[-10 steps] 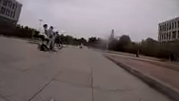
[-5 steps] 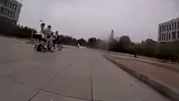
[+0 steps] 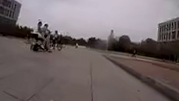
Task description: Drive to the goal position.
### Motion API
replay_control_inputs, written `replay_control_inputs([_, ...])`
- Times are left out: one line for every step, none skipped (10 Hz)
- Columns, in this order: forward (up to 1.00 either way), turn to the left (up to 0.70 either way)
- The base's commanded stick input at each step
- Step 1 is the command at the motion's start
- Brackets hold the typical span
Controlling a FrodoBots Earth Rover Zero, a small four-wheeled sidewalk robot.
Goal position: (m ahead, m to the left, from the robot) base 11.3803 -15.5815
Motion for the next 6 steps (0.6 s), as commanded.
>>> replay_control_inputs([0.7,0.0])
replay_control_inputs([0.7,0.0])
replay_control_inputs([0.7,0.0])
replay_control_inputs([0.7,0.0])
replay_control_inputs([0.7,0.0])
replay_control_inputs([0.7,0.0])
